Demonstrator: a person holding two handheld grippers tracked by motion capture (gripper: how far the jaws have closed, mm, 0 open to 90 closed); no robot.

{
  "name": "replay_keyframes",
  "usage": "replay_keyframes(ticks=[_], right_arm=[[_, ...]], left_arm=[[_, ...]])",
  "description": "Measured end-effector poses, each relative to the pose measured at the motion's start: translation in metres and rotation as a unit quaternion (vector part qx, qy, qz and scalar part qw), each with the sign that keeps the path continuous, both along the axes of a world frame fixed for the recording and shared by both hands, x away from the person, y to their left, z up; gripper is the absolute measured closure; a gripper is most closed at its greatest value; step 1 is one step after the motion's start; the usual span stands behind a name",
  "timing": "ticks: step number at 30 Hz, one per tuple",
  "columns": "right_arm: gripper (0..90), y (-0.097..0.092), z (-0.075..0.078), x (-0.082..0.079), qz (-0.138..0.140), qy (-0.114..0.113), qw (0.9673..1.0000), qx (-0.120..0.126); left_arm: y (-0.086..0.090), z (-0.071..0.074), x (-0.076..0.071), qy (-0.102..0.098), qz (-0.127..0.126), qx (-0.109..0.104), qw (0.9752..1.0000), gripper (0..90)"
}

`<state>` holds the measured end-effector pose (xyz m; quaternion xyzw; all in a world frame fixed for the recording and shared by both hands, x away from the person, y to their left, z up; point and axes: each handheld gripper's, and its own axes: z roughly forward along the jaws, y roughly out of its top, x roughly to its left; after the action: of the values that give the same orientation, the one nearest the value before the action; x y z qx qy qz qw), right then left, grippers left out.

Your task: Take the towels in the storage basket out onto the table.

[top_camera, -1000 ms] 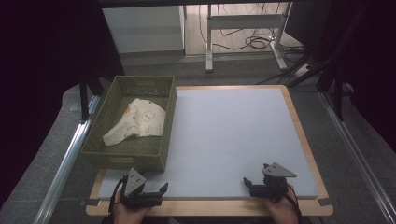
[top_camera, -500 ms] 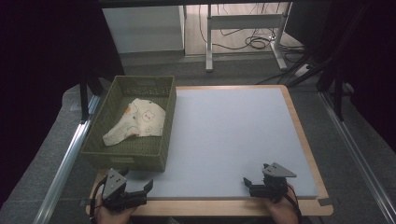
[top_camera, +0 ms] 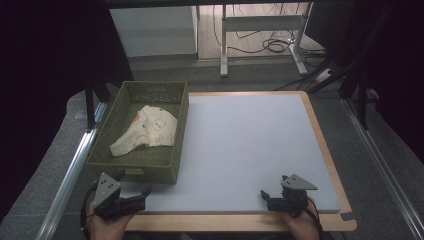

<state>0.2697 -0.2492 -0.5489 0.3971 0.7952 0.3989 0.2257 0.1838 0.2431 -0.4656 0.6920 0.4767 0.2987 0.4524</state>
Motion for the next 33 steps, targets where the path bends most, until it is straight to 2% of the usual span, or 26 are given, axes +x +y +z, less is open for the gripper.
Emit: replay_keyframes(ticks=[14, 19, 23, 29, 33], right_arm=[[3.7, 0.0, 0.0, 0.0, 0.0, 0.0, 1.0, 0.0], [3.7, 0.0, 0.0, 0.0, 0.0, 0.0, 1.0, 0.0], [3.7, 0.0, 0.0, 0.0, 0.0, 0.0, 1.0, 0.0], [3.7, 0.0, 0.0, 0.0, 0.0, 0.0, 1.0, 0.001], [3.7, 0.0, 0.0, 0.0, 0.001, 0.0, 1.0, 0.001]], left_arm=[[0.019, 0.024, 0.044, 0.006, 0.002, 0.008, 0.9999, 4.8], [0.027, 0.029, 0.064, 0.017, 0.001, 0.012, 0.9998, 4.7], [0.033, 0.032, 0.08, 0.023, 0.011, 0.027, 0.9993, 4.3], [0.045, 0.037, 0.105, 0.037, 0.015, 0.021, 0.999, 4.4], [0.051, 0.039, 0.123, 0.051, 0.019, 0.032, 0.998, 4.4]])
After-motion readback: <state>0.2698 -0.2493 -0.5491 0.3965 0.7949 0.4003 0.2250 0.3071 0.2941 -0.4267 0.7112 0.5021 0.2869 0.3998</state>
